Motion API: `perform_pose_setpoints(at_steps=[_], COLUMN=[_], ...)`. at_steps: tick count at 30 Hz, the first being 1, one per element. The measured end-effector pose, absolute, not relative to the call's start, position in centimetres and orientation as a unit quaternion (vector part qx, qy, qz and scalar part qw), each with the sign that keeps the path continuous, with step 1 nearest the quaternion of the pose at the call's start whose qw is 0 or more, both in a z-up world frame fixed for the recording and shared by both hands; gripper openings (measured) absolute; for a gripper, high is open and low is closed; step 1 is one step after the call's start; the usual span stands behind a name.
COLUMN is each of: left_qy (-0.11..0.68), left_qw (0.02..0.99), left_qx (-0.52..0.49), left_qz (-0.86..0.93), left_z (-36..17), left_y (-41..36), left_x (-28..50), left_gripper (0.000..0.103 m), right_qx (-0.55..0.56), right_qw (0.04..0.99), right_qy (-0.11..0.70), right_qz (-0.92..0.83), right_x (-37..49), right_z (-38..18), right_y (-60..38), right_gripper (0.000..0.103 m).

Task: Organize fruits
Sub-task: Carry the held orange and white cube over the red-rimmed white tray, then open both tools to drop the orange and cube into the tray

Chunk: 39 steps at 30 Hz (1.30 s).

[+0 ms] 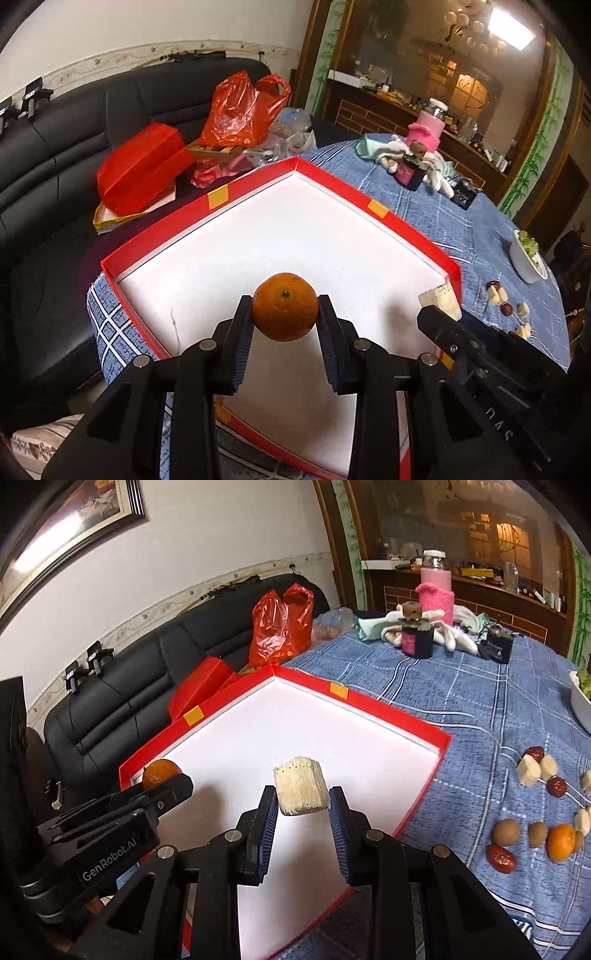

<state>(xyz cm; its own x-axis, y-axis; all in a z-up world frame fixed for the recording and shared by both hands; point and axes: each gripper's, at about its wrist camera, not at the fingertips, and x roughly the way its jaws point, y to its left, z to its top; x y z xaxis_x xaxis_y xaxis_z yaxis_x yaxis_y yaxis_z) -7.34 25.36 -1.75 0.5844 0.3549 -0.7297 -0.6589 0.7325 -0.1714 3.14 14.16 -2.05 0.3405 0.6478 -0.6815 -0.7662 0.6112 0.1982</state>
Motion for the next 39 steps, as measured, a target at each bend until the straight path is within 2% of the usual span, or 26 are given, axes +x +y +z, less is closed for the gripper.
perform_pose_setpoints(at_steps=[16,28,30,32,34,36,39], left_qy=[0.394,0.391,0.394,0.388,0.365,0.345,0.32], left_qw=[0.837,0.833,0.829,0.828,0.831,0.836,0.853], left_qx=[-0.214,-0.199,-0.2,-0.204,-0.214,-0.22,-0.217], left_qz=[0.313,0.337,0.341,0.351,0.361,0.365,0.35], left_z=[-3.6,-3.2,-3.2,-2.9,-2.3,-1.6,-0.3], left_y=[25.6,25.8,25.9,26.1,26.0,25.7,24.3], left_x=[-6.1,-6.3,-6.4,-6.8,-7.5,-8.0,-8.1], left_gripper=[0.032,0.032,0.041,0.061,0.068,0.07,0.07], right_qx=[-0.099,-0.108,-0.105,-0.099,-0.097,-0.087,-0.071], right_qw=[0.804,0.8,0.798,0.799,0.804,0.809,0.825], right_qy=[0.402,0.42,0.424,0.422,0.412,0.405,0.378], right_qz=[0.428,0.414,0.415,0.418,0.417,0.417,0.415], right_x=[3.3,3.4,3.4,3.3,3.1,3.0,2.7], right_z=[-3.7,-4.6,-4.6,-4.2,-3.6,-3.0,-1.5], right_y=[15.6,16.3,16.3,16.1,15.6,14.7,12.1], right_gripper=[0.028,0.031,0.032,0.04,0.044,0.059,0.059])
